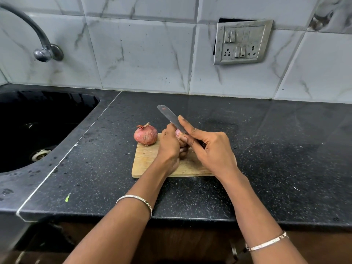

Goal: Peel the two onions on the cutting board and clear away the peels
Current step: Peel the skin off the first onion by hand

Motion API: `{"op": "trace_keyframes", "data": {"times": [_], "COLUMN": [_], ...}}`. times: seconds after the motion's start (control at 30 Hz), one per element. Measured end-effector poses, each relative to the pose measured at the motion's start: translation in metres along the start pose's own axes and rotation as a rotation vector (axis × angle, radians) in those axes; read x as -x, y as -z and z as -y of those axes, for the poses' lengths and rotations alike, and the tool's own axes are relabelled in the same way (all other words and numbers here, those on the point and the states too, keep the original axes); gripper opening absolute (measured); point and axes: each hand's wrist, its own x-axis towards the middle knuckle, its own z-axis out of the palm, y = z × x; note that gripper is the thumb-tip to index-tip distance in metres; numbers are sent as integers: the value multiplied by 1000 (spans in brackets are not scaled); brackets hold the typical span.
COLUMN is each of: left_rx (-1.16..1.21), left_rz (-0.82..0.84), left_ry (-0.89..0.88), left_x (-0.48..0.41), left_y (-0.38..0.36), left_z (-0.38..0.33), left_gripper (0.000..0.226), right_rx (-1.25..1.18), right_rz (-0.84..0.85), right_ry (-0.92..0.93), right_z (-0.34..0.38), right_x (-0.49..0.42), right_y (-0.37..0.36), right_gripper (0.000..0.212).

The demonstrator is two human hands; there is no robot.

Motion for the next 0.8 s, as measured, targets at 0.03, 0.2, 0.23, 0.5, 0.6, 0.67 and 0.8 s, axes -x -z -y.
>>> {"op": "trace_keyframes", "data": {"times": [0.03, 0.2, 0.23, 0.5, 0.6, 0.67, 0.8], "left_rx": [2, -42, -50, 6, 5, 7, -2], "left_rz": [-2, -14, -9, 24, 19, 24, 37], "left_ry": [10, 42, 44, 77, 65, 63, 59], "left_x": [0, -2, -3, -1, -2, -3, -2], "left_y": [0, 2, 2, 2, 2, 1, 2], "left_z": [0, -1, -1, -4, -3, -2, -2], "left_gripper": [53, 53, 53, 50, 48, 48, 50], "right_rx": [21, 88, 78, -134, -170, -176, -87], "right_rz": [2, -4, 0, 62, 91, 90, 64], "right_ry": [2, 87, 97, -71, -92, -92, -23], "right_z": [-1, 4, 3, -3, -4, -3, 1], "right_x": [0, -1, -1, -4, -6, -7, -4], "right_y": [1, 4, 3, 2, -1, -1, 2], "right_gripper": [43, 47, 49, 56, 52, 48, 42]}}
